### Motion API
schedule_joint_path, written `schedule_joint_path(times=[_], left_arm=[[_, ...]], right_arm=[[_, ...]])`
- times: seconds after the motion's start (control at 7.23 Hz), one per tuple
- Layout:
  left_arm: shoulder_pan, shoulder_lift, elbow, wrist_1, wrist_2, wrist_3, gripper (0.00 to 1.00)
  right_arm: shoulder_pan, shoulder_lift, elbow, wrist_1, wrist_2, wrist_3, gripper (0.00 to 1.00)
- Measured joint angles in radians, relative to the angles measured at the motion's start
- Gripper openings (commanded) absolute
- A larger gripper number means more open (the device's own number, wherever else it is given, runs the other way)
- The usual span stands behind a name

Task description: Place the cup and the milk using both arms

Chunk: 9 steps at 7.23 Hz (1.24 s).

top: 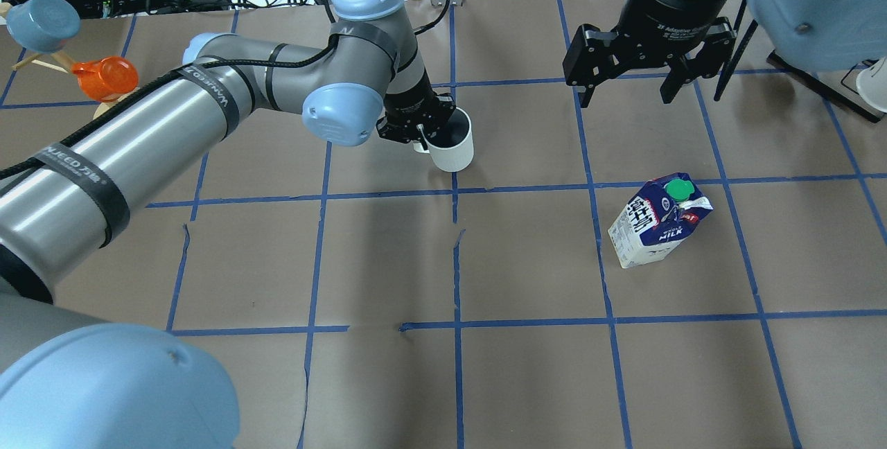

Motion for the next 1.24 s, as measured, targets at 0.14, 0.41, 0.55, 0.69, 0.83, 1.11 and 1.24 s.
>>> schedule_joint_path(times=[0.14, 0.41, 0.55, 0.69, 0.83, 1.11, 1.24], left_arm=[[-0.001, -0.002, 0.0, 0.003, 0.003, 0.001, 0.86], [0.008, 0.011, 0.004, -0.007, 0.007, 0.011, 1.0], [0.024, 0.034, 0.009, -0.039, 0.008, 0.014, 1.0], [0.047, 0.064, 0.029, -0.094, 0.018, 0.028, 1.0], [0.075, 0.095, 0.066, -0.161, 0.038, 0.078, 1.0], [0.153, 0.156, 0.136, -0.279, 0.046, 0.26, 1.0], [0.18, 0.182, 0.143, -0.299, 0.033, 0.296, 1.0]], right_arm=[[0.0, 0.001, 0.0, 0.0, -0.001, -0.001, 1.0], [-0.005, 0.003, 0.004, 0.002, -0.022, -0.023, 1.0], [-0.015, 0.005, 0.016, 0.003, -0.056, -0.053, 1.0], [-0.036, 0.007, 0.047, 0.0, -0.09, -0.106, 1.0], [-0.075, 0.008, 0.106, -0.019, -0.104, -0.169, 1.0], [-0.176, 0.009, 0.261, -0.099, -0.109, -0.277, 0.98], [-0.198, 0.012, 0.303, -0.118, -0.107, -0.299, 0.92]])
